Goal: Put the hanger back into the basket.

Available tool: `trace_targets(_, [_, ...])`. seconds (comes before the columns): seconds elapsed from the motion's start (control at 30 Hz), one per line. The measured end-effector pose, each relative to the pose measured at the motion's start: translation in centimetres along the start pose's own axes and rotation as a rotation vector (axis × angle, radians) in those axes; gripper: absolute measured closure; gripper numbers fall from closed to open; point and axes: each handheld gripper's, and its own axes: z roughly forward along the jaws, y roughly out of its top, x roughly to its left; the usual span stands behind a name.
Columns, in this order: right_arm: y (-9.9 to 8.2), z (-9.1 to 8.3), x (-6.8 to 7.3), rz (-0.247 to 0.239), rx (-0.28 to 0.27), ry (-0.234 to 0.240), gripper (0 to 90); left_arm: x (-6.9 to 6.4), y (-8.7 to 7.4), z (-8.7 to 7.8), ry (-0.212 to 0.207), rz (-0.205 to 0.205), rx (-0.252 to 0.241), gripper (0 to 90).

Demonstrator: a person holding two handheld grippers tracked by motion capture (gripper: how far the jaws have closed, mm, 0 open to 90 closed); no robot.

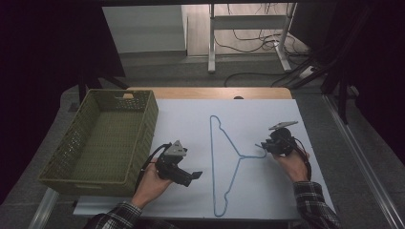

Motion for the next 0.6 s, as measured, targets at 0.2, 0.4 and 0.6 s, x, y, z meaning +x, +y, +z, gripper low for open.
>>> trace_targets(0.2, [-0.6, 1.1, -0.1, -0.024, 0.044, -0.001, 75.9, -0.3, -0.1, 0.6, 0.002, 0.016, 0.017, 0.0])
trace_targets(0.4, [-0.7, 1.4, 0.0, -0.030, 0.058, 0.017, 85.8, -0.6, -0.1, 1.1, -0.004, 0.012, 0.032, 0.0])
trace_targets(0.6, [-0.2, 0.3, 0.1, -0.033, 0.021, 0.009, 86.2, -0.9, 0.5, 1.5, -0.020, -0.002, 0.049, 1.0])
